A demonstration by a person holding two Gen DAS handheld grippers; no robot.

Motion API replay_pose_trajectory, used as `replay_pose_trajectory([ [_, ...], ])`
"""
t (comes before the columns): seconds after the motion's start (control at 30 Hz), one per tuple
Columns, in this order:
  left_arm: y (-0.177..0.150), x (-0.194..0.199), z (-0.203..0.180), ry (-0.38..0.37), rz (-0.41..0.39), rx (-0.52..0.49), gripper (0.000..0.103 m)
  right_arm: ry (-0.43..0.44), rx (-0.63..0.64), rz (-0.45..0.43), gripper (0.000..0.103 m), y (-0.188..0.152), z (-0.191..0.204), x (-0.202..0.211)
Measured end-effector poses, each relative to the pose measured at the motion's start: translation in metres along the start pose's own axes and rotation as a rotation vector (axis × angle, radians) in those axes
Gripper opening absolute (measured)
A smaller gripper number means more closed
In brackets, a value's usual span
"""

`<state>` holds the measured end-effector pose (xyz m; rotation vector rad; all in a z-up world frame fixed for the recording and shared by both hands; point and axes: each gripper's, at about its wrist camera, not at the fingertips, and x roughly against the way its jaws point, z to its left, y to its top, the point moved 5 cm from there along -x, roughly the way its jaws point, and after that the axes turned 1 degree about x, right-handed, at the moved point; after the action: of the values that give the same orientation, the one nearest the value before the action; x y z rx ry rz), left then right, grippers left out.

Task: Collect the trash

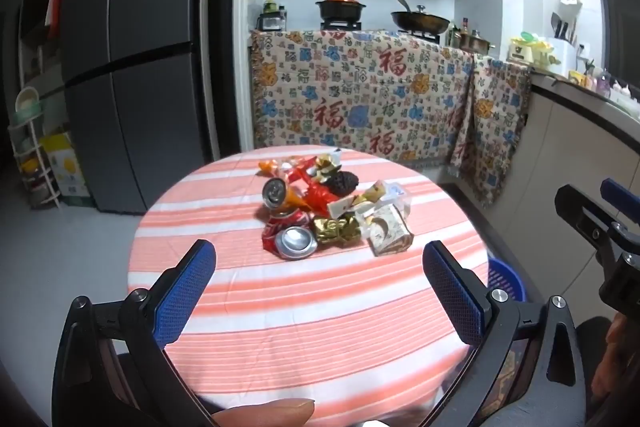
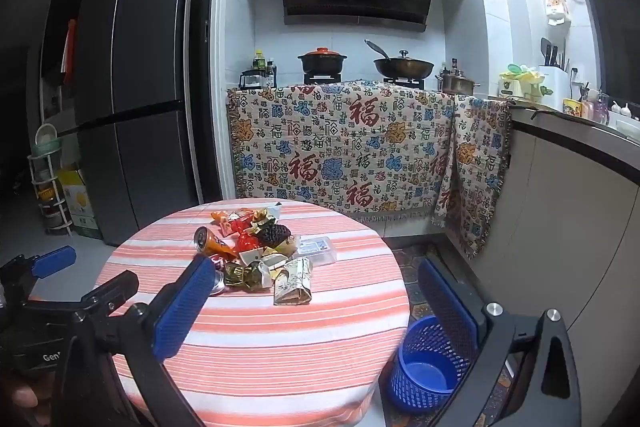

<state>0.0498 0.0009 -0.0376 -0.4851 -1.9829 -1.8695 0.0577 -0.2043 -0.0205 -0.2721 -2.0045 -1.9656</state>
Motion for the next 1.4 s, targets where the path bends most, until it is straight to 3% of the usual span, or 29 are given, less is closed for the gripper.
replay_pose_trajectory([
  [1.4, -0.010, -0.008, 0.002, 0.007, 0.017, 0.001, 0.103, -0.015, -0.005, 0.003, 0.103, -0.003, 0.001, -0.002],
])
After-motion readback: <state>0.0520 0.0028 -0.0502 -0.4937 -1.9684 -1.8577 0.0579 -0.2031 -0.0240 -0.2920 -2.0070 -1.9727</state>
